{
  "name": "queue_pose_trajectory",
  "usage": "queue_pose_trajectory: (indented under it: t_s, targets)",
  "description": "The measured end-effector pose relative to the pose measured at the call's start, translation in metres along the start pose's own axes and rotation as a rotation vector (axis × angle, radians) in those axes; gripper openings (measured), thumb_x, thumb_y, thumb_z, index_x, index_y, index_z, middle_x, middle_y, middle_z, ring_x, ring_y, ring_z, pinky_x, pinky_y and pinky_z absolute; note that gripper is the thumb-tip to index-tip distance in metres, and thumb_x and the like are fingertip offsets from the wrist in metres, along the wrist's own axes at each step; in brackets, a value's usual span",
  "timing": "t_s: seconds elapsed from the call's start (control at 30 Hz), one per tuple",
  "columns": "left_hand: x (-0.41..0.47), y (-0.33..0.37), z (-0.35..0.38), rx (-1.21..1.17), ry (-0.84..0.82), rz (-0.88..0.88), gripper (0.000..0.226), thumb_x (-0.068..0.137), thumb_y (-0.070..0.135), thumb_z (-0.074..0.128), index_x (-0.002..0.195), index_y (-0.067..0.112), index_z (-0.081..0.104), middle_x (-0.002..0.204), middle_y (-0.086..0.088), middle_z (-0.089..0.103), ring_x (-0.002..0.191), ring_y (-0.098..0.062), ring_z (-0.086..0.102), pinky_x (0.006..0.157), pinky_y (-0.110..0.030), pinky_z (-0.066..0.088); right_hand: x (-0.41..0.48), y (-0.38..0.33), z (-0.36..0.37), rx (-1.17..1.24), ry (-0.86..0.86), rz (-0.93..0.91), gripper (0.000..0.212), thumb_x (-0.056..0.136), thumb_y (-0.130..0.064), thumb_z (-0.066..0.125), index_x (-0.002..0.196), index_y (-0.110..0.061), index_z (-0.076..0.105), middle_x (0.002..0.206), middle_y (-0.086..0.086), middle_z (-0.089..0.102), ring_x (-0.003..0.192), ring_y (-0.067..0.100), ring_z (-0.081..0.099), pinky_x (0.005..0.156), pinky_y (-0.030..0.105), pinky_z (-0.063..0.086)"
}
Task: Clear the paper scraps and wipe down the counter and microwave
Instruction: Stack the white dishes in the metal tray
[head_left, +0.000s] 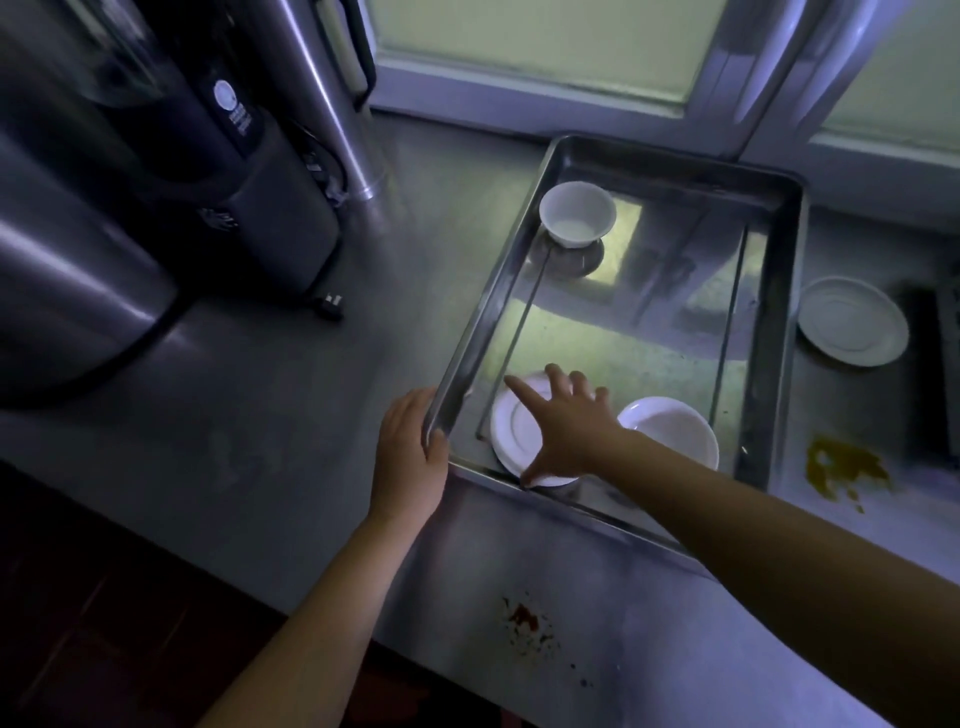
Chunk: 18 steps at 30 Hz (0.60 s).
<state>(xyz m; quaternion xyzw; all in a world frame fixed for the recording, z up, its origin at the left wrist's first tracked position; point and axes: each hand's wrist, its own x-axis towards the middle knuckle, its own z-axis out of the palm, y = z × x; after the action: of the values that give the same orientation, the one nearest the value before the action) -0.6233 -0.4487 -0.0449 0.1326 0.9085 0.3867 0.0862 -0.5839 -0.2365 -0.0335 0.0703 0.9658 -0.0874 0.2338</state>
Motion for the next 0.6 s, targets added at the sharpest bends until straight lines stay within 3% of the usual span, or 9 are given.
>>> queue_pose_trajectory:
  t_s: [0.13, 0.27, 0.4, 0.6]
  targets:
    - [-0.014, -0.013, 0.000, 0.056, -0.051, -0.021, 0.046, 0.097, 0.004, 0.048, 0.142, 0.011, 0.049, 0.140, -0.007, 0.053, 0.134, -0.025, 0.044, 0.111, -0.045, 0.039, 0.007, -0.001, 0.010, -0.022, -0.038, 0.025, 0.134, 0.057, -0.069, 0.082, 0.155, -0.044, -0.005, 0.164, 0.015, -0.003, 0.148, 0.047, 0.007, 0.112, 0.063, 0.027]
    - [-0.021, -0.017, 0.005, 0.088, -0.066, -0.074, 0.047, 0.102, 0.010, 0.044, 0.148, 0.015, 0.041, 0.139, -0.012, 0.052, 0.133, -0.031, 0.044, 0.109, -0.048, 0.041, 0.016, -0.004, 0.016, -0.024, -0.064, 0.055, 0.134, 0.054, -0.069, 0.083, 0.155, -0.044, -0.002, 0.163, 0.013, 0.000, 0.146, 0.047, 0.011, 0.108, 0.063, 0.032]
    - [-0.023, -0.016, 0.008, 0.083, -0.045, -0.050, 0.047, 0.102, 0.011, 0.043, 0.149, 0.014, 0.041, 0.143, -0.011, 0.051, 0.134, -0.029, 0.045, 0.109, -0.047, 0.042, 0.028, -0.006, 0.018, 0.036, -0.014, 0.106, 0.134, 0.058, -0.073, 0.080, 0.155, -0.043, -0.007, 0.166, 0.016, -0.009, 0.149, 0.049, 0.001, 0.113, 0.066, 0.022]
    - [-0.021, -0.024, 0.007, 0.071, -0.060, -0.042, 0.045, 0.103, 0.016, 0.042, 0.147, 0.016, 0.042, 0.144, -0.007, 0.050, 0.137, -0.028, 0.043, 0.110, -0.048, 0.041, 0.049, -0.011, 0.010, 0.085, -0.019, 0.163, 0.136, 0.056, -0.077, 0.078, 0.154, -0.044, -0.010, 0.166, 0.017, -0.011, 0.148, 0.053, -0.002, 0.112, 0.071, 0.019]
